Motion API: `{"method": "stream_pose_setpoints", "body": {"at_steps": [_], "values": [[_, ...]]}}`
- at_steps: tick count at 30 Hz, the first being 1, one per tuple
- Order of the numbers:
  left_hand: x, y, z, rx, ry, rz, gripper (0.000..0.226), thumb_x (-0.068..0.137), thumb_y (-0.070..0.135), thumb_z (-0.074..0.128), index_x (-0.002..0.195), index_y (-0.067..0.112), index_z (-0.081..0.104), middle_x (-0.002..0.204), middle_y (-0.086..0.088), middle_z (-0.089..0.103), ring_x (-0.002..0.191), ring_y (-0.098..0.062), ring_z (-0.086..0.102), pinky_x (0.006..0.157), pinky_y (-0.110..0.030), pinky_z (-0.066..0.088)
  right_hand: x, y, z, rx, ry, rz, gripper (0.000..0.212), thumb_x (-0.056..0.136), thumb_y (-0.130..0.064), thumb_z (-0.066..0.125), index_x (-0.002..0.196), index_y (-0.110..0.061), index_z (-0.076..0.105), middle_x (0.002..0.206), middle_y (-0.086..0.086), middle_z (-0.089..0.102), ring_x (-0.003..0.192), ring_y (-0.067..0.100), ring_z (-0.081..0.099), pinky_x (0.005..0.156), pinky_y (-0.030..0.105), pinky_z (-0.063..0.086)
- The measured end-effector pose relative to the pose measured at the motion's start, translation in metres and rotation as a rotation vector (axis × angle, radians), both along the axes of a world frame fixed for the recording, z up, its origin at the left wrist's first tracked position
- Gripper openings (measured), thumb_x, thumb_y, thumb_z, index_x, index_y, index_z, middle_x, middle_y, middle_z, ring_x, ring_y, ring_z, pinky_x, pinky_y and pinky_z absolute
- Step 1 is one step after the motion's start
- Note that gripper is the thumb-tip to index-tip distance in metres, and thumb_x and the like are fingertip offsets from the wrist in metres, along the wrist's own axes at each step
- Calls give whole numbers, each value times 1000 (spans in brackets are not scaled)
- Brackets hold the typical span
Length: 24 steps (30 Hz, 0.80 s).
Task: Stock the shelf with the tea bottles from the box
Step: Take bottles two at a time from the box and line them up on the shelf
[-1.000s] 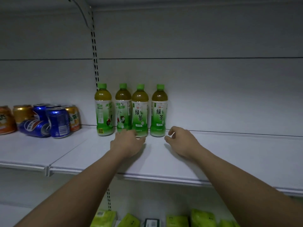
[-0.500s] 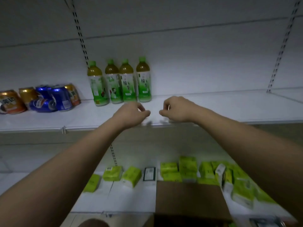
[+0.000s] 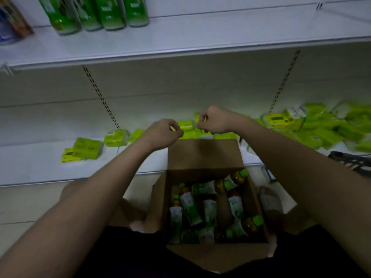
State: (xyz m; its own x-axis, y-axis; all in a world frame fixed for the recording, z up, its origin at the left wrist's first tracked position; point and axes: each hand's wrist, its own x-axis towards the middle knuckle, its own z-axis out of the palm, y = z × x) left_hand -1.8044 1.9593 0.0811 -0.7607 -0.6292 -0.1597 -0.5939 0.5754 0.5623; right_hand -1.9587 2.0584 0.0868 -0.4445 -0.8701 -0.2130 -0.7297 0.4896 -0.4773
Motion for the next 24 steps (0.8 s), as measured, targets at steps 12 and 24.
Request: {"method": "stream_pose_setpoints", "body": {"at_steps": [12,24], "values": [[-32,67,-176,307,-141,-64,27,92,27,52,108,11,66,105,-5,67,98,-24,64,82,-30,49,5,63,-178,16,-369,-291,26,92,-22,53,68,-12,52,67,5,52,63,19,49,60,29,35],[-48,90,-275,256,-286,-132,48,91,21,56,137,15,44,137,-10,51,125,-29,48,97,-37,42,-7,160,-259,850,-274,-344,19,82,-21,67,72,-12,53,86,10,60,89,28,63,80,36,54]]}}
